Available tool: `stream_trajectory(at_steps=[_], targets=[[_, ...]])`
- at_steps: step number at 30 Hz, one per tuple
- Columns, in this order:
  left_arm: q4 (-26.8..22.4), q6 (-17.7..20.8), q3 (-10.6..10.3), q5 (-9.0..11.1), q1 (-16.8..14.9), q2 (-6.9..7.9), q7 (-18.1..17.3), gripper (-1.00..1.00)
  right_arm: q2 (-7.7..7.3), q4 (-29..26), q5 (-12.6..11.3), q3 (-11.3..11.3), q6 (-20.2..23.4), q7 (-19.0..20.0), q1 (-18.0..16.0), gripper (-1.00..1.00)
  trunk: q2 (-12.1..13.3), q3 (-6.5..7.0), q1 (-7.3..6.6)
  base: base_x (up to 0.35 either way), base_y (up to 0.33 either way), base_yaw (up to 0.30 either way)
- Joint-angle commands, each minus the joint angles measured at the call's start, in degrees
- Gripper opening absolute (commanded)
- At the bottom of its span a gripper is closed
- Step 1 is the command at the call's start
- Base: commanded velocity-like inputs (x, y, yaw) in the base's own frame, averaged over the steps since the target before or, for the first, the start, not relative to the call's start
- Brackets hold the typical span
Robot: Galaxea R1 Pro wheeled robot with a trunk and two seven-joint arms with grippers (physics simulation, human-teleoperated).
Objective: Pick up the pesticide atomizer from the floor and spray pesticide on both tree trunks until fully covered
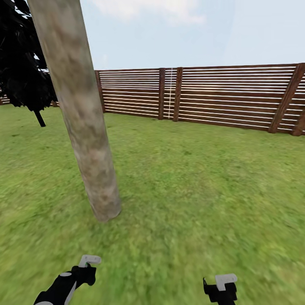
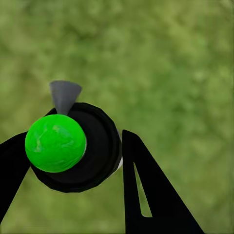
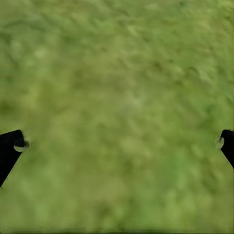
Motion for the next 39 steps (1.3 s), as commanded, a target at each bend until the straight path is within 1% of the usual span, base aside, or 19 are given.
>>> stream_trajectory(at_steps=[1,2,5,7,13,18,21,23,25,28,31,32,33,34,35,36,37,38,39], targets=[[0.0,0.0,0.0,0.0,0.0,0.0,-0.1,-1.0,0.07,0.1,0.0,0.0,0.0,0.0,0.0,1.0,0.0,0.0,0.0,0.023,0.0,0.0],[0.0,0.0,-0.1,0.0,0.0,-0.01,-0.1,-1.0,0.16,0.4,0.1,0.1,0.0,0.0,0.0,1.0,0.0,0.0,0.0,0.111,0.0,0.0],[0.0,0.0,-0.1,0.0,0.0,-0.02,-0.1,-1.0,0.17,5.7,0.4,0.2,0.0,0.0,0.0,1.0,0.0,0.0,0.0,0.279,0.0,0.0],[0.1,0.0,-0.1,0.0,0.0,-0.07,-0.1,-1.0,0.19,6.4,0.3,0.2,0.0,0.0,0.0,1.0,0.0,0.0,0.0,0.256,0.0,0.0],[0.1,-0.1,-0.1,0.0,0.0,-0.06,-0.1,-1.0,0.46,7.2,0.1,0.1,0.1,-0.3,0.0,1.0,0.0,0.0,0.0,0.041,0.0,0.0],[-0.1,-0.2,0.3,0.1,0.0,0.37,0.0,-1.0,0.01,7.1,0.2,0.0,0.2,-0.4,1.3,1.0,0.0,0.0,0.0,0.21,0.09,0.0],[-2.1,-0.1,0.0,-0.2,-0.2,0.29,0.0,-1.0,0.04,7.1,0.2,0.1,0.2,-0.4,2.0,1.0,0.0,0.0,0.0,0.075,0.029,0.0],[-3.4,-0.1,0.1,0.0,-0.3,0.71,0.0,-1.0,0.05,7.1,0.2,0.1,0.2,-0.4,2.1,1.0,0.0,0.0,0.0,0.012,0.005,0.0],[-4.1,-0.1,0.2,0.0,-0.4,0.23,0.0,-1.0,0.05,7.2,0.2,0.1,0.2,-0.4,2.2,1.0,0.0,0.0,0.0,0.003,0.001,0.0],[-5.4,0.0,0.1,0.1,-2.8,-0.78,0.0,-1.0,0.12,7.2,0.2,0.1,0.3,-0.3,2.5,1.0,0.0,0.0,0.0,0.0,0.0,0.0],[-6.1,0.0,0.4,0.2,-4.5,0.44,0.0,-1.0,0.13,7.2,0.2,0.1,0.3,-0.3,2.6,1.0,0.0,0.0,0.0,0.0,0.0,0.0],[-6.6,0.0,0.4,0.2,-4.8,1.79,0.0,-1.0,0.13,7.2,0.2,0.1,0.3,-0.3,2.6,1.0,0.0,0.0,0.0,0.0,0.0,0.0],[-6.9,0.1,0.4,0.3,-5.0,3.91,0.0,-1.0,0.13,7.2,0.2,0.1,0.3,-0.3,2.6,1.0,0.0,0.0,0.0,0.0,0.0,0.0],[-7.1,0.1,0.4,0.4,-5.2,5.29,-0.1,-1.0,0.16,7.2,0.2,0.1,0.3,-0.3,2.6,1.0,0.0,0.0,0.0,0.0,0.0,0.0],[-7.1,0.1,0.4,0.4,-5.2,5.49,-0.1,-1.0,0.19,7.2,0.2,0.1,0.3,-0.3,2.6,1.0,0.0,0.0,0.0,0.0,0.0,0.0],[-7.2,0.1,0.4,0.4,-5.3,5.34,-0.1,-1.0,0.25,7.2,0.2,0.1,0.3,-0.3,2.6,1.0,0.0,0.0,0.0,0.0,0.0,0.0],[-7.1,0.1,0.4,0.4,-5.3,4.64,-0.2,-1.0,0.28,7.2,0.2,0.1,0.3,-0.2,2.6,1.0,0.0,0.0,0.0,0.0,0.0,0.0],[-7.2,0.1,0.3,0.4,-5.3,2.88,-0.3,-1.0,0.32,7.2,0.1,0.2,0.3,-0.2,2.6,1.0,0.0,0.0,0.0,0.0,0.0,0.0],[-7.2,0.1,0.1,0.4,-5.5,1.0,-0.5,-1.0,0.28,7.1,0.1,1.2,0.2,-0.2,2.6,1.0,0.0,0.0,0.0,0.0,0.0,0.0]])
